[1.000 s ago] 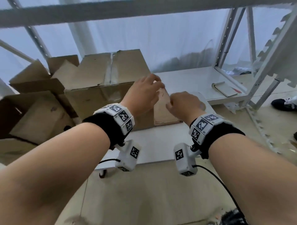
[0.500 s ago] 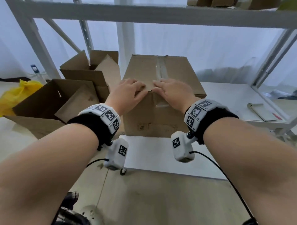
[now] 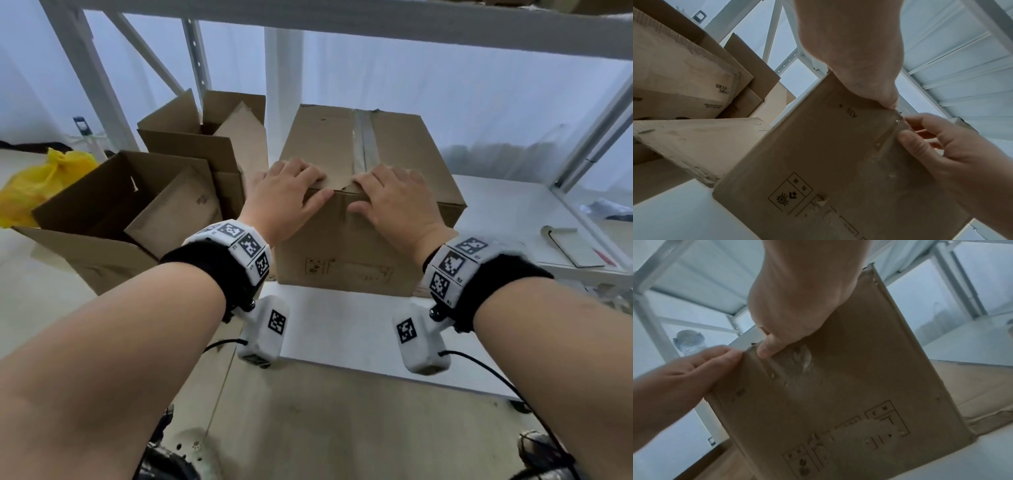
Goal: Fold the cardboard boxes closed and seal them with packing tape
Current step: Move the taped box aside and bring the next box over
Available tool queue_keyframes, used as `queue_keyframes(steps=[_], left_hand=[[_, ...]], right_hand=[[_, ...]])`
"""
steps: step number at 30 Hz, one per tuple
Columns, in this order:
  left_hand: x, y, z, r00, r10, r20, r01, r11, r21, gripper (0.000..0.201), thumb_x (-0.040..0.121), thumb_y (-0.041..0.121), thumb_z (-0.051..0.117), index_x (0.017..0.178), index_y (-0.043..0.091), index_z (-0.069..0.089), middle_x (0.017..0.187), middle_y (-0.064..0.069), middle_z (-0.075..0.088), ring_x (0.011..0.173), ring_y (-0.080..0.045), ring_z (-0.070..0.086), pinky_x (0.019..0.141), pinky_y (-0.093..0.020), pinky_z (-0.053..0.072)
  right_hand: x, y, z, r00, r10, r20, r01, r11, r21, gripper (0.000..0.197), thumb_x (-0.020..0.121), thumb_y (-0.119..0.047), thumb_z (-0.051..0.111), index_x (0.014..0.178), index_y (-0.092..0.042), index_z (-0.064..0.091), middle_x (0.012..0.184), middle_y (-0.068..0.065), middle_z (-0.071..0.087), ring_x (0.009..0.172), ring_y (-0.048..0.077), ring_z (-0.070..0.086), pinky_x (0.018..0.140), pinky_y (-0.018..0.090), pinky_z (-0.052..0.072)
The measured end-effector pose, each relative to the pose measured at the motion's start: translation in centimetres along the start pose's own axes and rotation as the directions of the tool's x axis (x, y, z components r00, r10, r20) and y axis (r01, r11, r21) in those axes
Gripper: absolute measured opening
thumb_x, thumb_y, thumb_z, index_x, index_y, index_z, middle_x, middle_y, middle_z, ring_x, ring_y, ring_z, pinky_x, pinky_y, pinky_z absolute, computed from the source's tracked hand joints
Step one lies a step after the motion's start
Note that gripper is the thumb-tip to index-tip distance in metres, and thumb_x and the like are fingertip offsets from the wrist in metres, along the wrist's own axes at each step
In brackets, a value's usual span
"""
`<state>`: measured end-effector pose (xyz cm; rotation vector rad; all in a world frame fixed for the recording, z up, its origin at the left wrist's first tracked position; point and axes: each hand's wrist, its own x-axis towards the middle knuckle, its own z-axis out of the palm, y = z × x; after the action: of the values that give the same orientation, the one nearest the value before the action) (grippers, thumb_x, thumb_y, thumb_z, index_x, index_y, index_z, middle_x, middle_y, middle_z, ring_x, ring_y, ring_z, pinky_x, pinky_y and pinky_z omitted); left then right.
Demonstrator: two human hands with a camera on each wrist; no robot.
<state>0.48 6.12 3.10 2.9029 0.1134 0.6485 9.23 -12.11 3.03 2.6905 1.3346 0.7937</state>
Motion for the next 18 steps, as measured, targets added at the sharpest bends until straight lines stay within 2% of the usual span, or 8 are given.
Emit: queue_keyframes(steps=[4,7,9,11,12,13,15,18], left_hand=[[-0.2,0.5,-0.4,0.997,-0.082,0.009,0.083,0.988,-0.13,0.042,0.099,0.046,0.033,0.126,0.023,0.053,0.132,-0.001,0.048,0.123,-0.022,0.041,0.101,-0.038,0.031],[-0.6,0.3,-1.1,0.959,-0.283,0.012,0.273,0.914,-0.301,0.042,0.098,0.041,0.042,0.129,0.014,0.05,0.134,-0.008,0.041,0.122,-0.024,0.039,0.1,-0.033,0.032],[-0.7,0.1,-1.8,0.89,-0.445,0.103,0.437,0.762,-0.478,0.054,0.095,0.042,0.048,0.137,0.009,0.039,0.128,-0.006,0.042,0.117,-0.024,0.046,0.093,-0.031,0.038],[-0.7,0.1,-2.4,0.848,-0.476,0.235,0.518,0.646,-0.561,0.059,0.095,0.042,0.049,0.141,0.007,0.035,0.121,-0.002,0.048,0.11,-0.019,0.049,0.087,-0.027,0.037],[-0.7,0.0,-2.5,0.839,-0.472,0.272,0.537,0.628,-0.563,0.059,0.095,0.041,0.05,0.141,0.007,0.035,0.125,-0.003,0.051,0.108,-0.018,0.049,0.089,-0.026,0.036],[-0.6,-0.1,-2.6,0.829,-0.475,0.296,0.552,0.608,-0.57,0.06,0.095,0.041,0.05,0.142,0.007,0.036,0.129,-0.005,0.052,0.108,-0.016,0.049,0.092,-0.025,0.036],[-1.0,0.2,-3.0,0.807,-0.481,0.343,0.584,0.563,-0.584,0.063,0.095,0.04,0.052,0.144,0.006,0.032,0.134,-0.006,0.05,0.114,-0.018,0.051,0.101,-0.028,0.039],[-2.0,0.7,-3.8,0.792,-0.474,0.384,0.608,0.562,-0.56,0.063,0.095,0.036,0.054,0.145,0.006,0.029,0.137,-0.008,0.048,0.12,-0.022,0.05,0.104,-0.029,0.038]], right_hand=[[-1.7,-1.9,1.2,0.994,0.087,0.072,-0.086,0.996,-0.007,0.067,0.091,-0.041,0.058,0.145,-0.013,0.03,0.142,0.011,0.038,0.133,0.03,0.034,0.112,0.045,0.022],[-2.1,-1.8,0.6,0.985,0.087,0.15,-0.098,0.993,0.064,0.073,0.092,-0.045,0.055,0.15,-0.018,0.021,0.152,0.005,0.028,0.142,0.024,0.022,0.118,0.043,0.01],[-1.6,-0.5,-1.1,0.993,0.097,0.069,-0.114,0.939,0.325,0.051,0.095,-0.05,0.047,0.137,-0.019,0.048,0.136,0.002,0.052,0.128,0.021,0.046,0.111,0.041,0.029],[-1.2,1.1,-2.6,0.967,0.254,-0.002,-0.228,0.873,0.431,0.044,0.097,-0.052,0.04,0.099,-0.017,0.068,0.095,0.004,0.068,0.095,0.022,0.062,0.086,0.035,0.042],[-1.1,1.8,-3.2,0.932,0.363,0.013,-0.341,0.861,0.377,0.045,0.096,-0.053,0.04,0.098,-0.016,0.066,0.094,0.006,0.065,0.095,0.025,0.06,0.084,0.035,0.041],[-1.1,2.6,-3.5,0.87,0.484,0.095,-0.488,0.816,0.31,0.048,0.094,-0.055,0.042,0.113,-0.015,0.061,0.109,0.01,0.061,0.107,0.03,0.056,0.09,0.04,0.041],[-1.9,3.4,-3.4,0.686,0.63,0.363,-0.726,0.617,0.303,0.077,0.087,-0.063,0.05,0.142,-0.012,0.034,0.137,0.018,0.043,0.127,0.036,0.042,0.103,0.048,0.037],[-2.8,4.0,-3.0,0.623,0.604,0.496,-0.781,0.454,0.428,0.108,0.074,-0.071,0.06,0.149,-0.008,0.016,0.143,0.021,0.037,0.131,0.036,0.039,0.107,0.049,0.036]])
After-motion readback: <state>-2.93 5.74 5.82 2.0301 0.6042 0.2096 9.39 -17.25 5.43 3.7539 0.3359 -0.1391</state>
